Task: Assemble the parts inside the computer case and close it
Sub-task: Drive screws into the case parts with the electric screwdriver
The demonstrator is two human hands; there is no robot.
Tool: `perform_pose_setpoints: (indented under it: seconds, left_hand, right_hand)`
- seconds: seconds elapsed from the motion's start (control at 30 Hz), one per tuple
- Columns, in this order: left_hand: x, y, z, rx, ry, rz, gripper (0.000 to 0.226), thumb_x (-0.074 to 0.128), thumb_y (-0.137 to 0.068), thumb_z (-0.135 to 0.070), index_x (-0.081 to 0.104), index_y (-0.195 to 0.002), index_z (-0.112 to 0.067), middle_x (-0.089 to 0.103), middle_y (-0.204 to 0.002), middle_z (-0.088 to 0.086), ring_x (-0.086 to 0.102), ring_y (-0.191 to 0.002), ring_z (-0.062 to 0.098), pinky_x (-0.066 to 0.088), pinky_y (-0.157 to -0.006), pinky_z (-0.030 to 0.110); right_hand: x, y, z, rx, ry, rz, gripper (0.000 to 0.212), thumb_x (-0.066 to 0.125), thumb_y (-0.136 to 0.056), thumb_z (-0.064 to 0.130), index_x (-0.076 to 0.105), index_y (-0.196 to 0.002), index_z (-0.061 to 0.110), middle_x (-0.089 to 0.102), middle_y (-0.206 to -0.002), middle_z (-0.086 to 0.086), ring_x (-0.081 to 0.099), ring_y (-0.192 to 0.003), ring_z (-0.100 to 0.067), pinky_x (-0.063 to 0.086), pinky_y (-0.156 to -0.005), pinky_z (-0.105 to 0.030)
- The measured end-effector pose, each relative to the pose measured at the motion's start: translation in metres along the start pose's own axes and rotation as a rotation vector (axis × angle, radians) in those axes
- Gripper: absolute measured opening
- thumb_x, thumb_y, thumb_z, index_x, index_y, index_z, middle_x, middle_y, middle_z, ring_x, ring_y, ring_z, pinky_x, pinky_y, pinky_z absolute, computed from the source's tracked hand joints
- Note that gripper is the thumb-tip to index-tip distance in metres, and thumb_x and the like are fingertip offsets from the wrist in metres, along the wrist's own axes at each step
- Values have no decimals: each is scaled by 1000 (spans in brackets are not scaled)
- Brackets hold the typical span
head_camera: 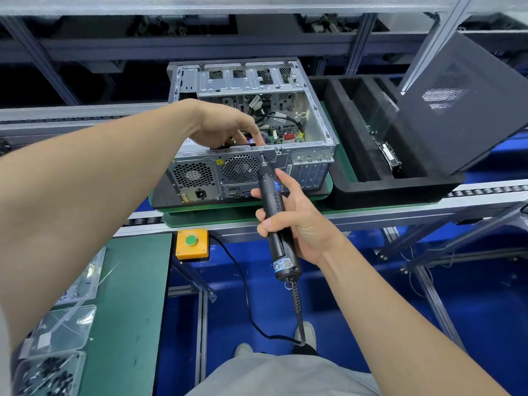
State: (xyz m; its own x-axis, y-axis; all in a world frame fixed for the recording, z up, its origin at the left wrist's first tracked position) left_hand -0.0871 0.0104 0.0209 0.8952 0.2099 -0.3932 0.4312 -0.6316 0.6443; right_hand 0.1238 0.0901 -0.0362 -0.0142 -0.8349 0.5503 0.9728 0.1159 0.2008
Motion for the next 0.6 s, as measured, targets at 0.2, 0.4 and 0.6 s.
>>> perform_pose_setpoints:
  seconds: [0.2, 0.4, 0.6]
  left_hand:
    - [2, 1, -5, 84, -26, 77, 31, 55, -96, -51, 68, -123, -42, 40, -146, -14, 49, -122, 17, 32, -107, 49]
    - [-5, -9, -1, 67, -83, -5, 26, 49, -106, -30, 72, -118, -36, 51, -144, -7, 32, -148, 22, 15, -123, 56]
    - [-4, -14, 0, 68, -16, -32, 33, 44, -102, 4, 68, -122, -8, 59, -133, 0, 28, -150, 31, 22, -122, 52]
  right_hand:
    - [0, 0, -1, 8, 29, -8, 117, 63, -66, -25, 25, -156, 40, 50, -143, -23, 60, -77, -23, 55, -63, -39]
    - [-1, -1, -4, 7, 41, -14, 119, 63, -66, -25, 24, -157, 41, 50, -143, -23, 60, -77, -23, 54, -63, -39]
    - [-1, -3, -6, 7, 48, -21, 121, 64, -65, -25, 25, -156, 44, 52, -142, -20, 60, -78, -23, 55, -63, -39]
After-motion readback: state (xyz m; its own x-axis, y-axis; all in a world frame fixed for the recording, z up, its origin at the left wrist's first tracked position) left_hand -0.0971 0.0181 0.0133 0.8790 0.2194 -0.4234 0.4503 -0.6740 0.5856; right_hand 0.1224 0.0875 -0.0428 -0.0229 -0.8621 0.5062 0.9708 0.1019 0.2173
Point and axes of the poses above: each hand's wrist, its own y-axis away from the middle knuckle, its own x-axis out of the palm, z = x × y, the point moved 5 cm from there along -y, towards the middle knuckle
